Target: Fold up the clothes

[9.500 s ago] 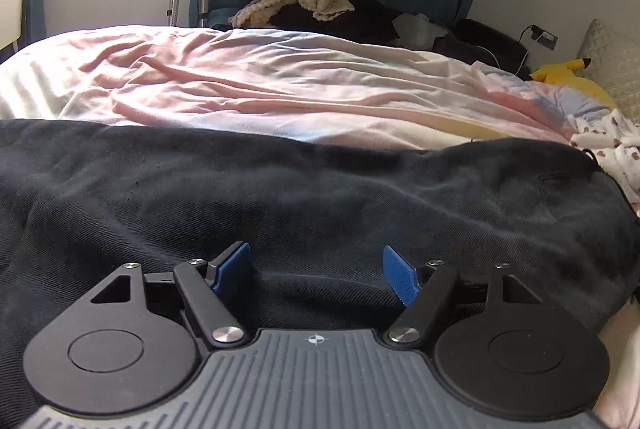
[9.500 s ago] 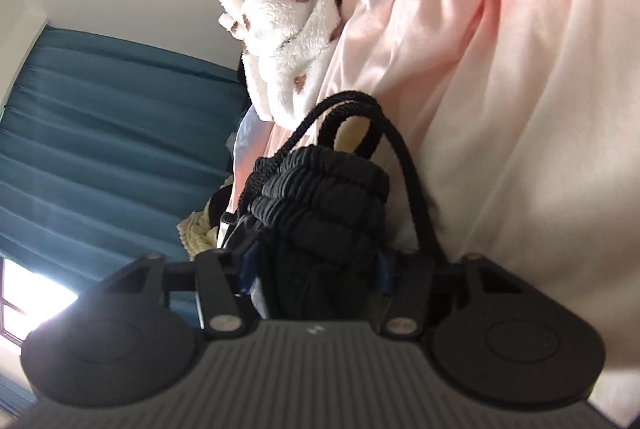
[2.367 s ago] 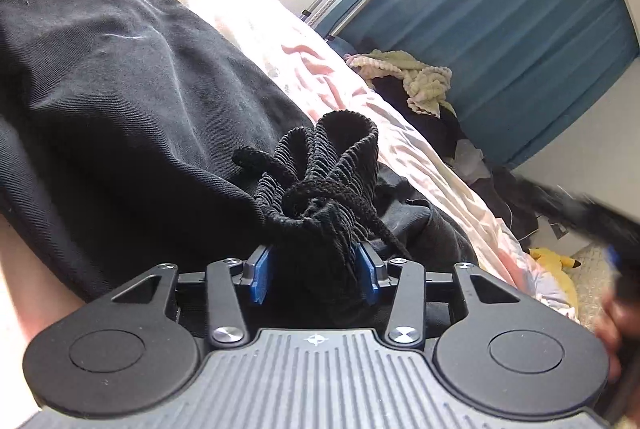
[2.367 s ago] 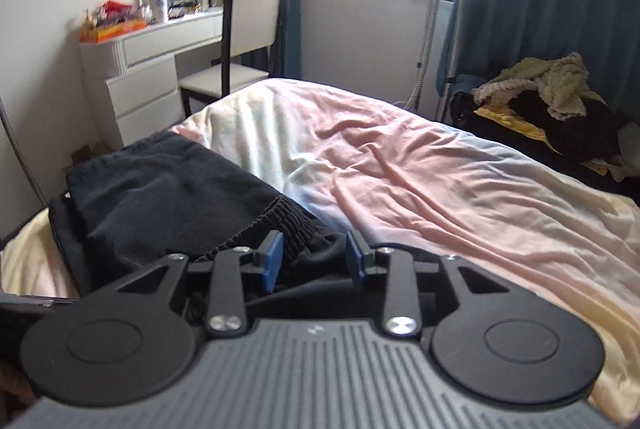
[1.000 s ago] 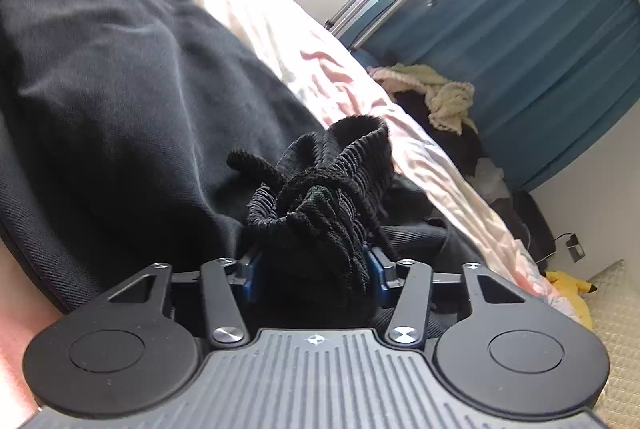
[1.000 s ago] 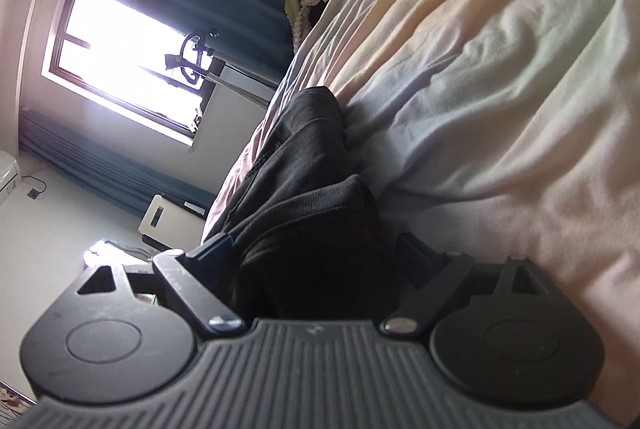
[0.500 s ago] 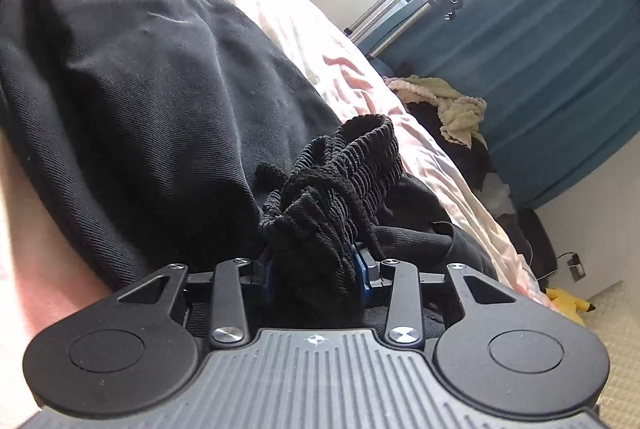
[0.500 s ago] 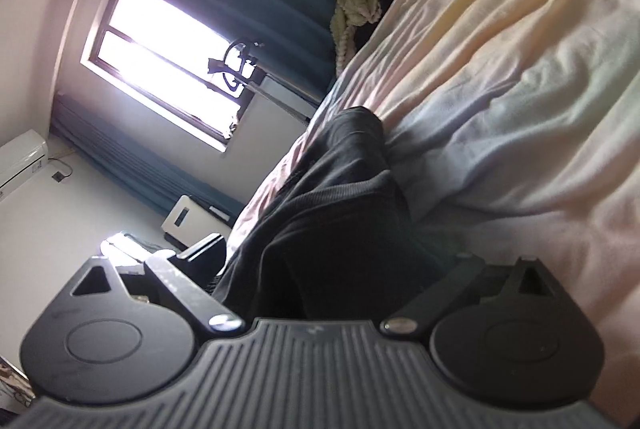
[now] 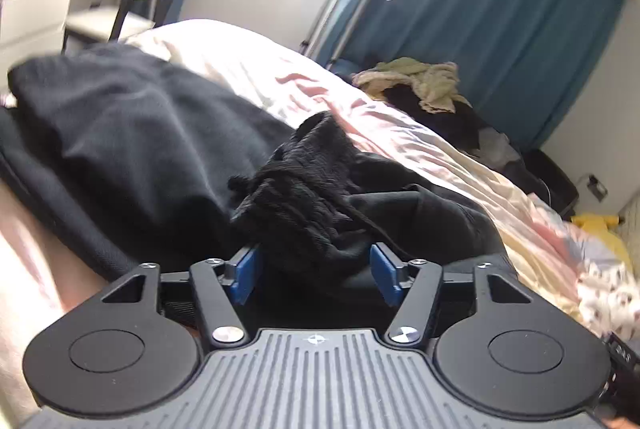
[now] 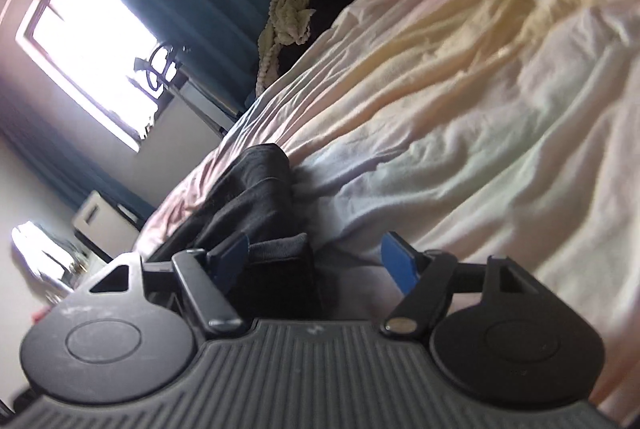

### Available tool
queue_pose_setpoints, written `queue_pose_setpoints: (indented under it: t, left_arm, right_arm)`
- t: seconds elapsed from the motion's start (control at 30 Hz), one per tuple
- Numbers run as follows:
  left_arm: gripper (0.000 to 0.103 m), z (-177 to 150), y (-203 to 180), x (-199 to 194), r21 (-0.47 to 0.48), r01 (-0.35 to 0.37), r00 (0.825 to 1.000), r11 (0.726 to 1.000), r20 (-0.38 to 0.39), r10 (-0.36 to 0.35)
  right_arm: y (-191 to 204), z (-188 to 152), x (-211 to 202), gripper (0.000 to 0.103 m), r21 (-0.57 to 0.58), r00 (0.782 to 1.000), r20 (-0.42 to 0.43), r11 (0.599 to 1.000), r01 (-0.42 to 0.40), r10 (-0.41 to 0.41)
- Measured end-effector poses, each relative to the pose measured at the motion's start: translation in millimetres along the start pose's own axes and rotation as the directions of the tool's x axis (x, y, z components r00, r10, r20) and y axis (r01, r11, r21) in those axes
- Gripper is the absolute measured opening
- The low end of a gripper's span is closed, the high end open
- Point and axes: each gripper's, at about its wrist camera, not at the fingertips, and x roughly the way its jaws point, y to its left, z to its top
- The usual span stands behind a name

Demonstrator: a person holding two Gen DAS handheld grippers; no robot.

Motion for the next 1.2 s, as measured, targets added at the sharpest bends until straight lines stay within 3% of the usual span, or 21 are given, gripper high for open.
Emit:
queue_pose_setpoints:
  t: [0.07,0.13,0.23,0.33,0.4,0.47,0.6,0.7,0.83,0.87,1.0,1.03,1.07,1.13,1.17,1.2]
  left_arm:
    - [0.069,-5,-13,-10,0.084,0.02,0.999,0.996,0.027,-0.022]
    - [0.069,-10,-28,-12,0.176,0.047,0.998,0.983,0.03,-0.054]
    - [0.07,-20,-50,2,0.302,0.154,0.988,0.941,-0.078,-0.137]
    - [0.07,-35,-68,12,0.407,0.169,0.984,0.898,-0.115,-0.134]
    - [0.07,-40,-74,17,0.453,0.157,0.986,0.878,-0.115,-0.116]
    - [0.07,-42,-76,22,0.478,0.141,0.989,0.867,-0.112,-0.099]
    - [0.07,-46,-75,36,0.508,0.096,0.993,0.856,-0.107,-0.048]
    - [0.07,-46,-72,42,0.487,0.076,0.994,0.87,-0.105,-0.028]
    - [0.07,-42,-70,43,0.456,0.074,0.995,0.887,-0.087,-0.039]
    - [0.07,-42,-70,44,0.458,0.071,0.996,0.886,-0.084,-0.037]
    - [0.07,-45,-71,51,0.483,0.059,0.997,0.874,-0.08,-0.023]
    - [0.07,-45,-70,52,0.479,0.059,0.996,0.876,-0.084,-0.021]
    - [0.07,-45,-69,54,0.47,0.059,0.996,0.881,-0.088,-0.02]
    - [0.07,-43,-67,56,0.453,0.061,0.995,0.889,-0.094,-0.02]
    - [0.07,-42,-66,57,0.443,0.063,0.995,0.894,-0.097,-0.022]
    - [0.07,-41,-66,58,0.437,0.064,0.995,0.897,-0.099,-0.023]
  right_arm:
    - [13,-5,-7,0.069,-0.144,0.998,0.004,0.988,0.058,-0.058]
    - [23,-11,-9,0.067,-0.211,0.999,-0.021,0.977,0.027,-0.032]
    - [42,-20,-2,0.067,-0.339,0.999,-0.046,0.941,0.005,-0.021]
    - [60,-26,16,0.068,-0.483,0.998,-0.041,0.875,0.023,-0.049]
    - [68,-23,29,0.08,-0.553,0.997,-0.01,0.831,0.055,-0.072]
    - [67,-23,37,0.086,-0.605,0.997,-0.003,0.794,0.06,-0.077]
    - [65,-18,42,0.087,-0.603,0.997,-0.048,0.798,0.016,-0.056]
    - [80,-32,42,0.087,-0.698,0.989,-0.123,0.715,-0.029,-0.079]
    - [89,-48,49,0.087,-0.818,0.989,-0.03,0.572,0.058,-0.144]
    - [88,-47,53,0.088,-0.821,0.989,-0.01,0.566,0.075,-0.146]
    - [81,-41,74,0.093,-0.791,0.996,-0.036,0.611,0.023,-0.084]
    - [83,-43,78,0.089,-0.804,0.997,-0.036,0.594,0.014,-0.073]
    - [85,-47,80,0.073,-0.825,0.997,-0.049,0.565,-0.008,-0.057]
    - [92,-55,82,0.063,-0.862,0.997,-0.055,0.506,-0.019,-0.056]
    - [95,-56,81,0.053,-0.868,0.996,-0.059,0.497,-0.018,-0.067]
    - [96,-54,79,0.05,-0.863,0.994,-0.07,0.504,-0.019,-0.082]
